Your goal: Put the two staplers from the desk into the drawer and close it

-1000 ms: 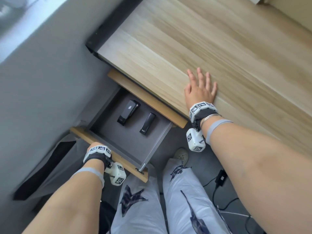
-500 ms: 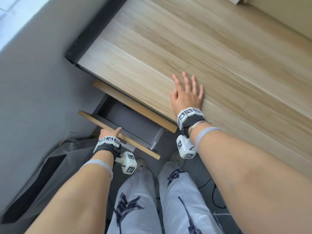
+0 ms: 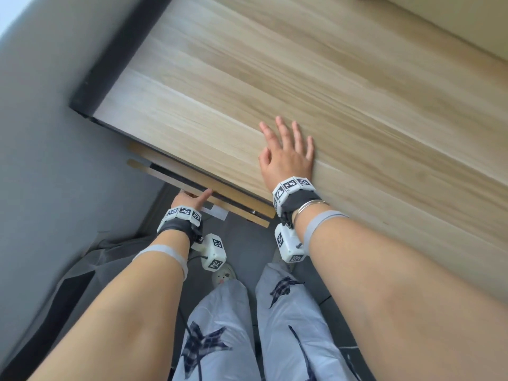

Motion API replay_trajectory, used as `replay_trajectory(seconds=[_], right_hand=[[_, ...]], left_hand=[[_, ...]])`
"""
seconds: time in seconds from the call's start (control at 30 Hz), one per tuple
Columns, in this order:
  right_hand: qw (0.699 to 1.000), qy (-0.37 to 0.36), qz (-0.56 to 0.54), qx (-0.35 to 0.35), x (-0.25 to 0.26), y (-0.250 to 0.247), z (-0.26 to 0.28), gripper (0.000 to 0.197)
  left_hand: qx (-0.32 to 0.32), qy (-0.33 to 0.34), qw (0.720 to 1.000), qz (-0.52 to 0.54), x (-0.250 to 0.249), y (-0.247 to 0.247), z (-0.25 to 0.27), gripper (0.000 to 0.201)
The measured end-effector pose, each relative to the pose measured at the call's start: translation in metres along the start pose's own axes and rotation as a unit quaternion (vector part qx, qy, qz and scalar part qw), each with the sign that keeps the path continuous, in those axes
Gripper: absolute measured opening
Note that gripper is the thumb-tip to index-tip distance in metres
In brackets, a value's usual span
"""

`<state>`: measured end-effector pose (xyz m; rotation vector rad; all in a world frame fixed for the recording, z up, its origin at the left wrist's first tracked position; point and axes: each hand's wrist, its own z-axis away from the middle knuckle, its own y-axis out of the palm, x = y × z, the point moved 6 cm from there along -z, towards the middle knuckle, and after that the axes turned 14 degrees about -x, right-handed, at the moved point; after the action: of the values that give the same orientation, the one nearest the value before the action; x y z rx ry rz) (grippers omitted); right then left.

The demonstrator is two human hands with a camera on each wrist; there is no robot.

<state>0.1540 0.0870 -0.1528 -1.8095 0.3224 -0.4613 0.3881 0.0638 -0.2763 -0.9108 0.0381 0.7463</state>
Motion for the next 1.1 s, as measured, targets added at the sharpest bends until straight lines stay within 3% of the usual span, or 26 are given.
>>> replay_trajectory(seconds=[0.27,0.4,0.47,0.57,0.9,1.0,1.1], right_hand=[[1.000,0.003,-0.002,0.000,0.000,0.000,-0.001,0.056],[1.000,0.005,-0.001,0.003,0.000,0.001,0.000,0.056],[1.000,0.005,-0.001,0.005,0.000,0.001,0.000,0.057],[1.000,0.006,-0.004,-0.006,0.000,0.001,-0.001,0.056],[1.000,0.005,-0.012,-0.011,0.002,0.000,-0.001,0.057],[1.000,0.007,-0.016,-0.006,0.001,-0.001,-0.002,0.056],[0.999,0.010,-0.030,0.016,0.000,-0.002,-0.001,0.056]], left_hand=[[-0.035,0.012,0.995,0.090,-0.018,0.011,-0.009,0.055],[-0.019,-0.013,0.989,0.146,-0.013,0.018,-0.017,0.060],[-0.001,-0.027,0.985,0.171,-0.011,0.019,-0.019,0.037],[0.015,-0.037,0.982,0.183,-0.007,0.022,-0.029,0.049],[0.024,0.004,0.999,0.036,-0.022,0.012,-0.019,0.051],[0.025,0.012,0.999,0.033,-0.020,0.011,-0.021,0.046],[0.068,-0.018,0.994,0.085,-0.022,0.008,-0.011,0.044]])
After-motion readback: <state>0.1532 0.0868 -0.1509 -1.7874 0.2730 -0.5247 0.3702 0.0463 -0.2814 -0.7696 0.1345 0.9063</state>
